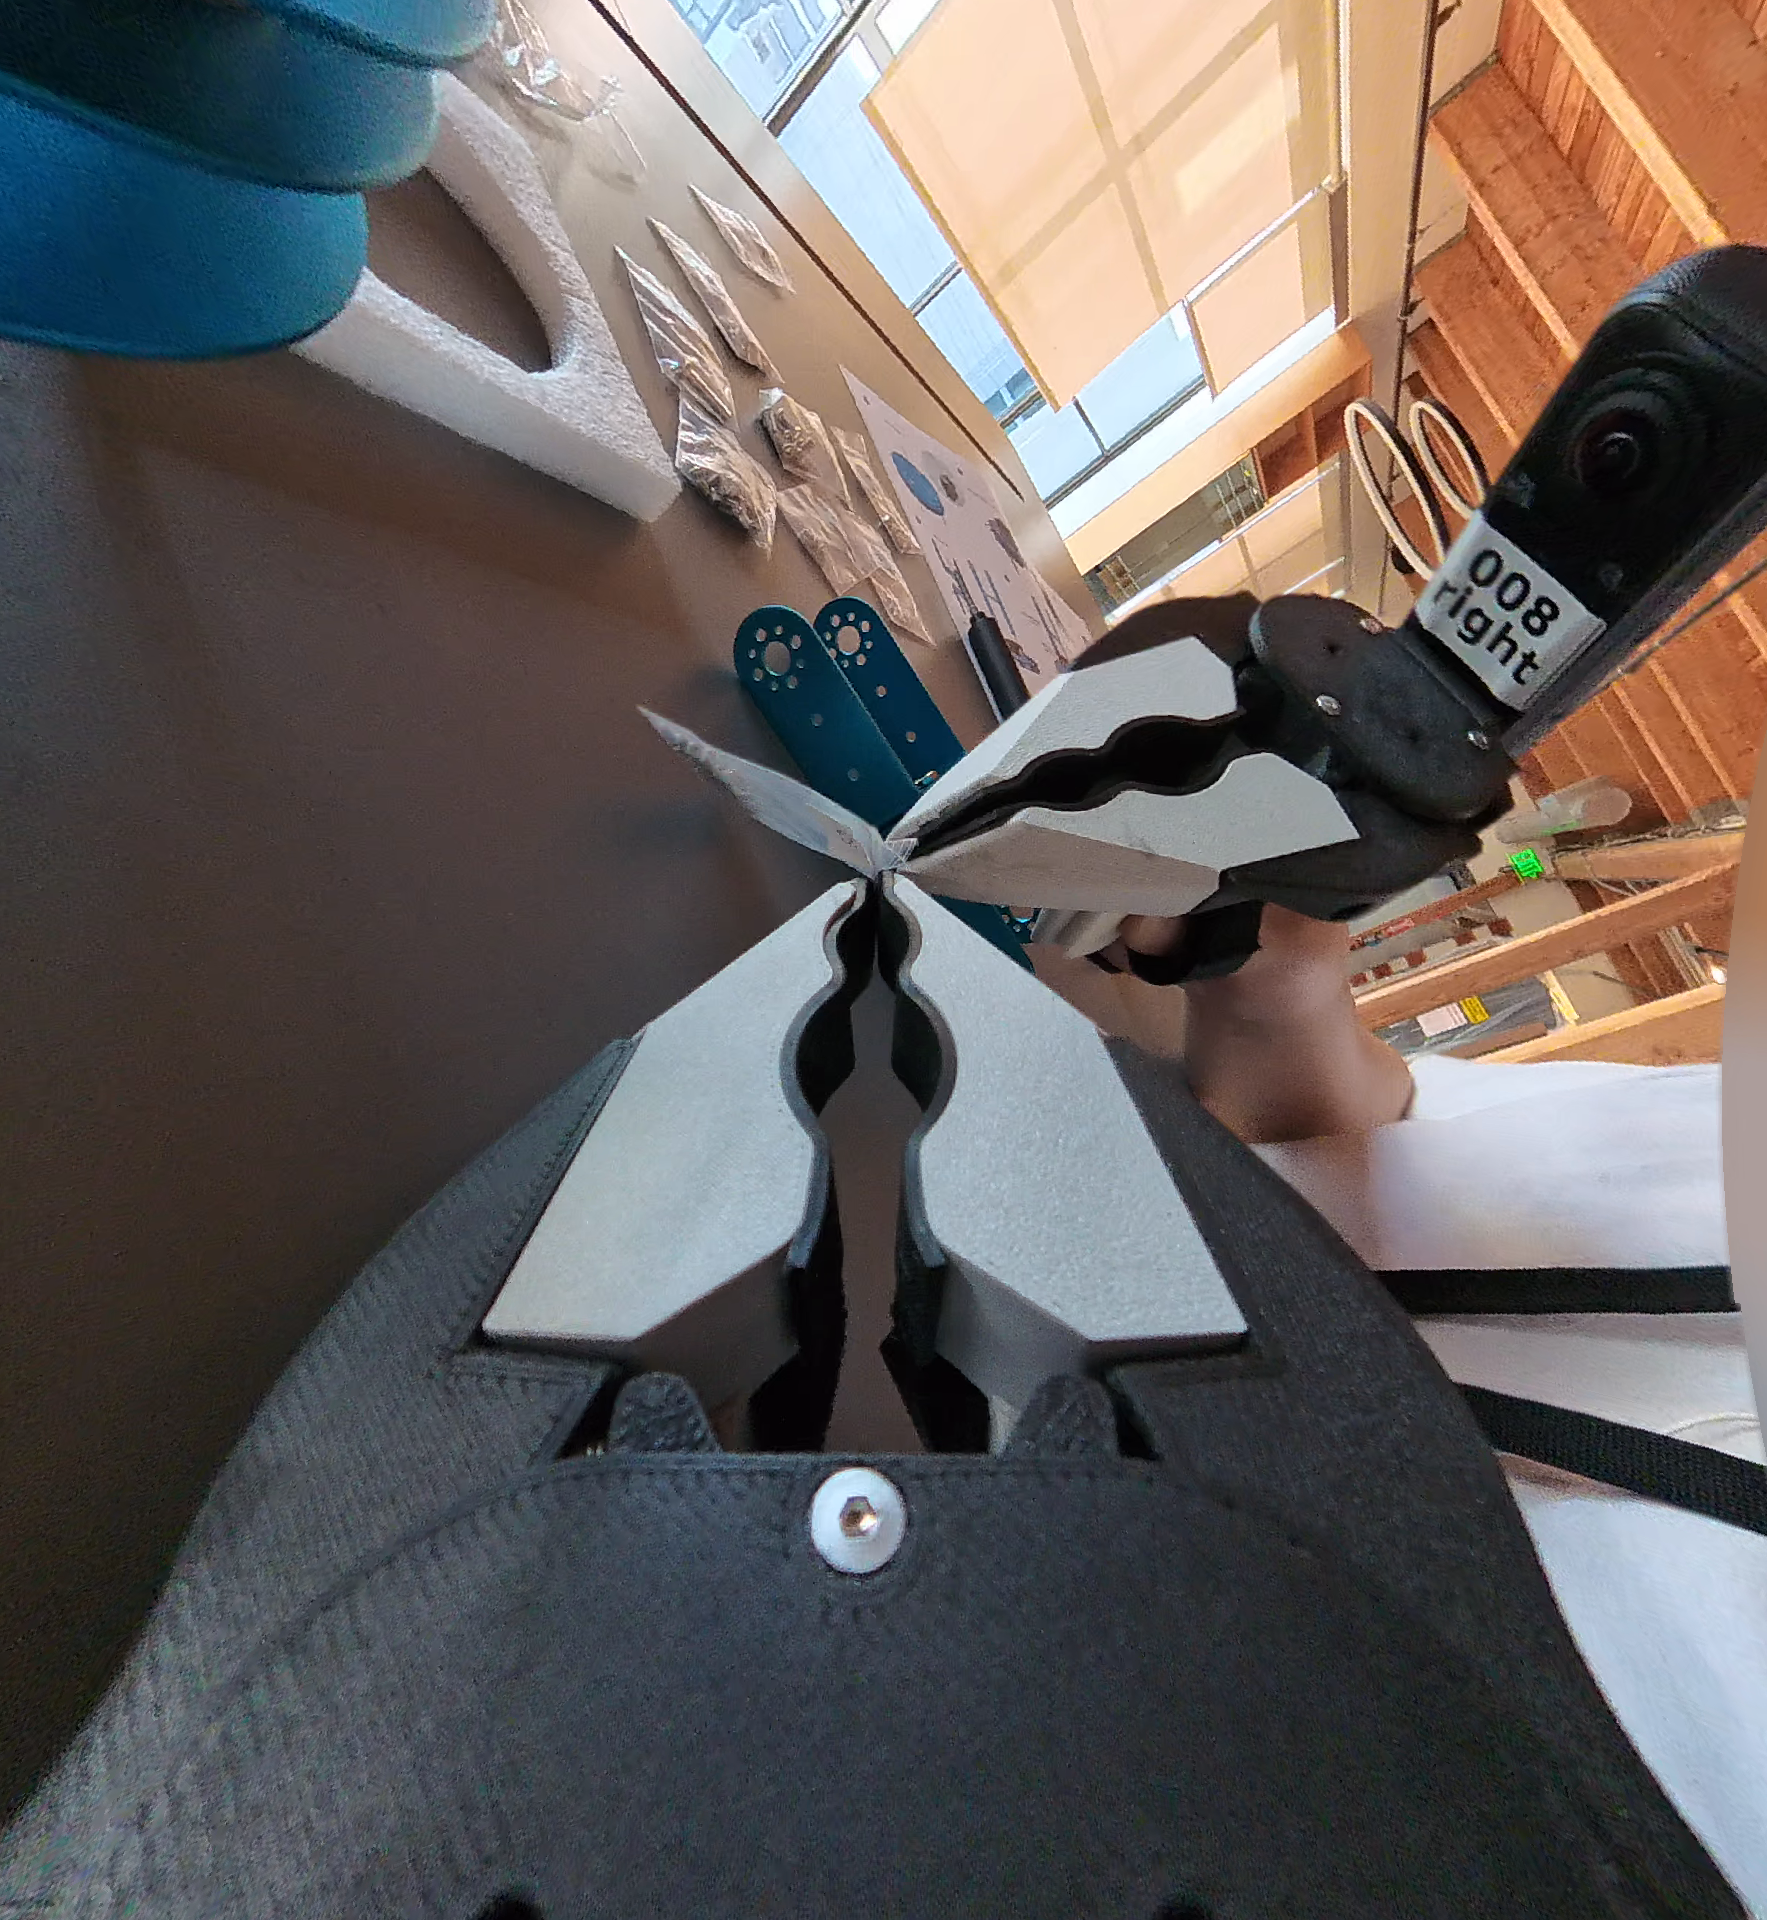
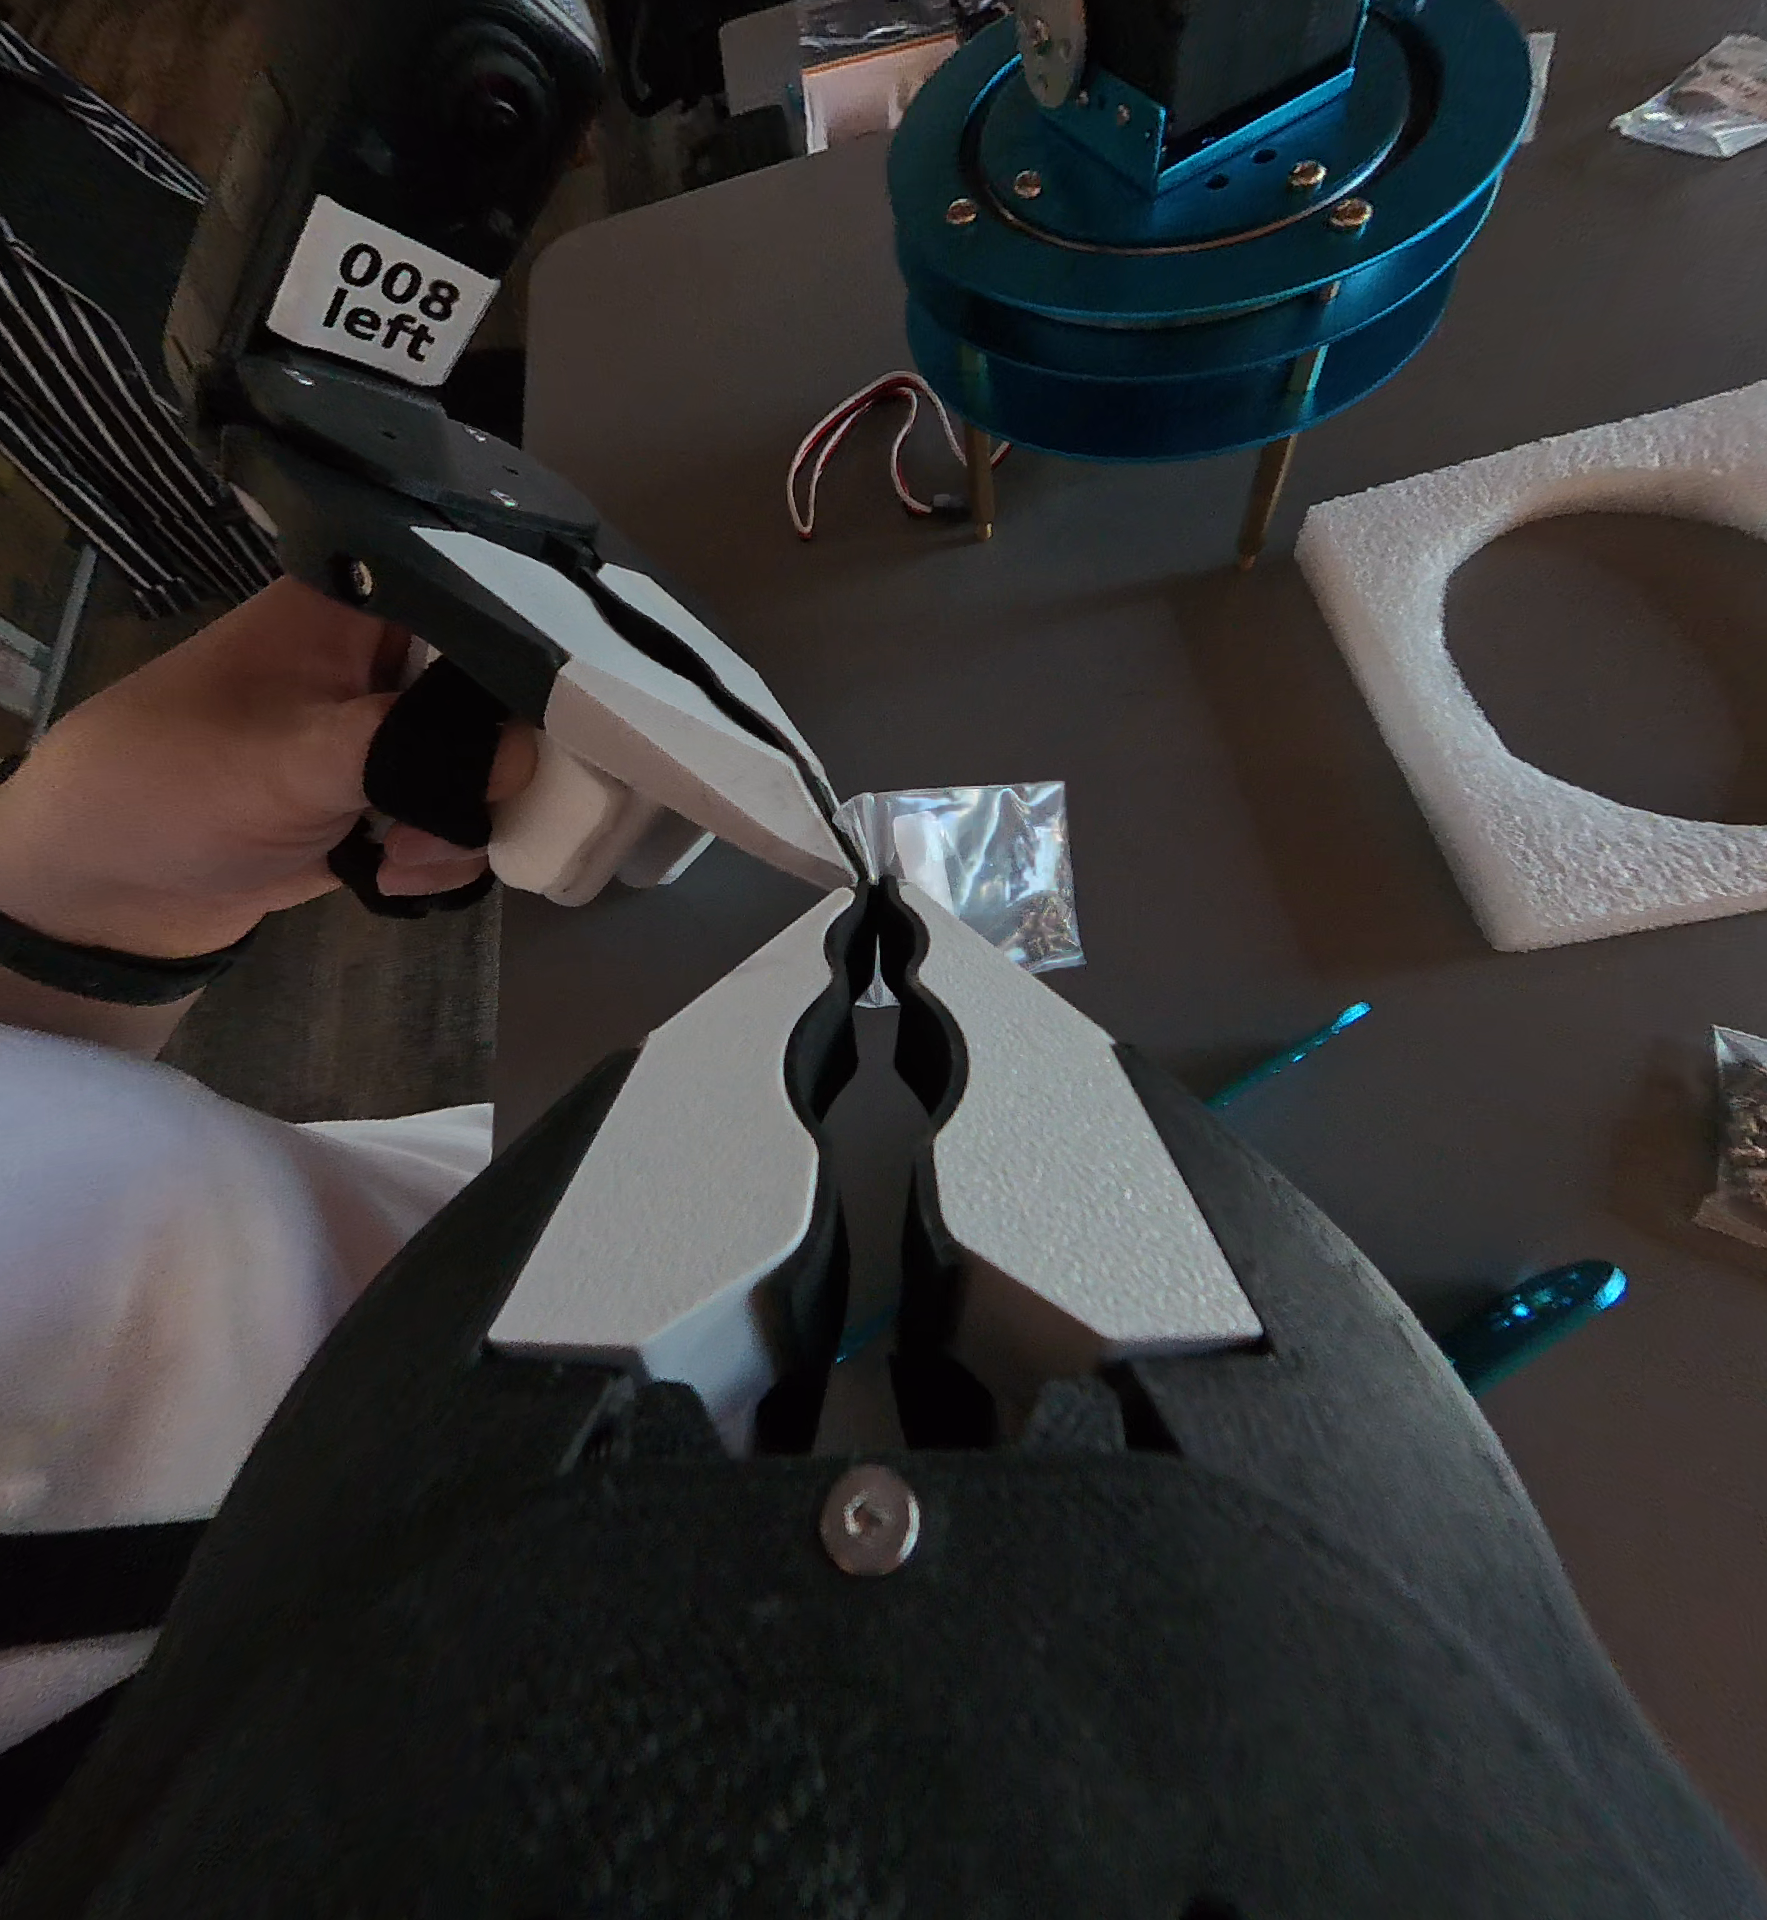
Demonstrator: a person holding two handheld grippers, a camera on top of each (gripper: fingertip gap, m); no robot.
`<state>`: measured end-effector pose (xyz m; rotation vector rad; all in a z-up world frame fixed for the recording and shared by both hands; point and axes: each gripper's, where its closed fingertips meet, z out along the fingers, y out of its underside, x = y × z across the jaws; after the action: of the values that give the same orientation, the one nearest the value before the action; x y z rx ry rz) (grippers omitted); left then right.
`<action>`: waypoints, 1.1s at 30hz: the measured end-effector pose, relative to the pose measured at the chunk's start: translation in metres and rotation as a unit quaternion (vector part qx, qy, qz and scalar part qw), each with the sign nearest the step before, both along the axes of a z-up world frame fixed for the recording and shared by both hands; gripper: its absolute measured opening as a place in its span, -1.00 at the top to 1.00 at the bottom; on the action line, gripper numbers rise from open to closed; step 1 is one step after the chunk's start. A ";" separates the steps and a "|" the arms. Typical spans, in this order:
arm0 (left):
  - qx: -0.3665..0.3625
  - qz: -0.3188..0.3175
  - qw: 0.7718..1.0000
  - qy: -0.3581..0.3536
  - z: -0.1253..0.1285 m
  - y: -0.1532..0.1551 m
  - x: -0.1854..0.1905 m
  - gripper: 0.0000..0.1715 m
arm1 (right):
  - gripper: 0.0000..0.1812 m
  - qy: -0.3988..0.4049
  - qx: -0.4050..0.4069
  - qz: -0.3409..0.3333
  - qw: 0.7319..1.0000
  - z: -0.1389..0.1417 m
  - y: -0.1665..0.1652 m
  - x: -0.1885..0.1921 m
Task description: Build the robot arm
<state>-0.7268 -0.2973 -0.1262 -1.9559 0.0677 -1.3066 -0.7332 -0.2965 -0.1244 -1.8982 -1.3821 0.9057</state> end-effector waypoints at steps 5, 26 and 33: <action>-0.014 0.006 0.999 0.030 -0.007 0.002 0.001 1.00 | 1.00 -0.001 0.007 -0.022 1.000 -0.005 0.004 0.002; 0.042 -0.006 0.996 0.084 0.006 0.001 0.014 0.99 | 1.00 -0.008 0.080 -0.067 0.995 0.010 0.019 0.013; 0.196 0.084 0.946 0.243 0.015 0.005 -0.001 0.23 | 1.00 0.038 0.007 -0.052 0.998 0.026 0.008 0.010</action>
<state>-0.7275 -0.2918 -0.1116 -1.8412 0.3660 -0.6183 -0.7233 -0.2882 -0.0980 -1.8866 -1.2312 0.9051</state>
